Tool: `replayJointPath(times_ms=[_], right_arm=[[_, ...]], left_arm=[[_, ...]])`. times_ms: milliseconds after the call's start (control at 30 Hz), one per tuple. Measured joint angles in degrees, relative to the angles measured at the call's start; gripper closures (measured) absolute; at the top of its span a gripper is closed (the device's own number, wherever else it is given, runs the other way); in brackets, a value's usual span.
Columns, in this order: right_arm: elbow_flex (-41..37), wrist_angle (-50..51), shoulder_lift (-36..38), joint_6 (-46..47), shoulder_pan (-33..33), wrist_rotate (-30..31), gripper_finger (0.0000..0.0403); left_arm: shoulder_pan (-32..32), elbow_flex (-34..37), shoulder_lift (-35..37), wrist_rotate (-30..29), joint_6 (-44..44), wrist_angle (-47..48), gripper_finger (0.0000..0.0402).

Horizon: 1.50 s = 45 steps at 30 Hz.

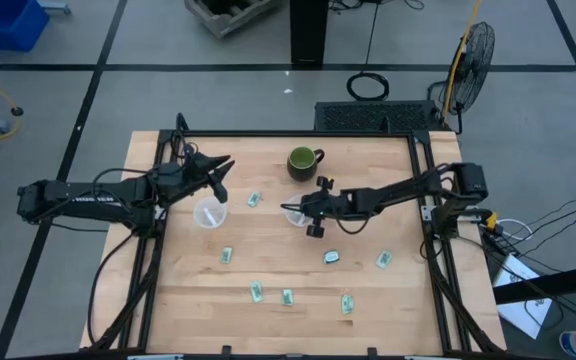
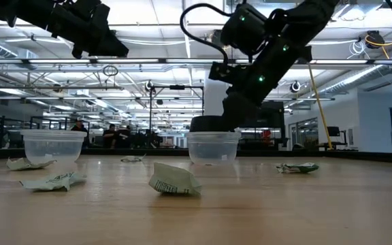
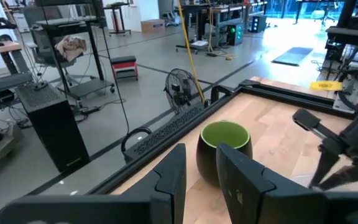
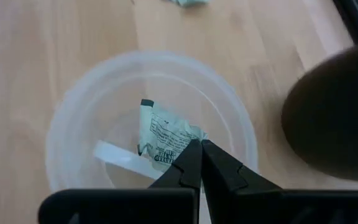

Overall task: Pick and place Stevia / Truvia into bins
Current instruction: Put the white stevia packet into the right transparent container, then put the white stevia packet into the left transparent container

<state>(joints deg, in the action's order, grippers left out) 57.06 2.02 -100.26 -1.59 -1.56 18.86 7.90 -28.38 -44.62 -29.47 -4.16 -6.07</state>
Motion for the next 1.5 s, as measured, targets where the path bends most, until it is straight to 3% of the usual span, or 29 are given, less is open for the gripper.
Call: replayJointPath(times_ms=[133, 467, 900, 967, 1067, 1200, 1500], right_arm=[[0.04, 2.41, -0.01, 1.51, -0.95, -5.5, 0.0403], [0.04, 0.95, 0.02, -1.23, -1.05, -3.78, 0.0398], [0.04, -1.04, 0.02, -1.28, -1.03, -3.98, 0.0337], [0.04, -1.12, 0.25, -1.26, -1.03, -3.96, 0.0335], [0.04, -2.01, 0.52, -1.26, -0.93, -3.96, 0.0337], [0.04, -4.05, 0.76, -2.26, -0.55, -4.01, 0.0343], [0.04, -8.61, 1.65, -6.88, -0.61, -4.12, 0.034]], left_arm=[[0.01, 0.0, -0.01, 0.0, 0.0, 0.33, 0.0307], [0.0, 0.0, 0.0, 0.0, -0.02, 0.31, 0.0307], [0.0, 0.0, 0.0, 0.0, -0.8, 0.79, 0.0307], [0.0, 0.0, 0.0, 1.37, -2.5, 0.75, 0.0307], [0.02, 0.0, -0.85, 8.24, -5.53, -0.11, 0.0307], [-0.04, 0.04, -4.36, 16.78, -6.66, -3.09, 0.0307], [1.0, -1.29, -21.19, 17.2, -3.41, -5.92, 0.0307]])
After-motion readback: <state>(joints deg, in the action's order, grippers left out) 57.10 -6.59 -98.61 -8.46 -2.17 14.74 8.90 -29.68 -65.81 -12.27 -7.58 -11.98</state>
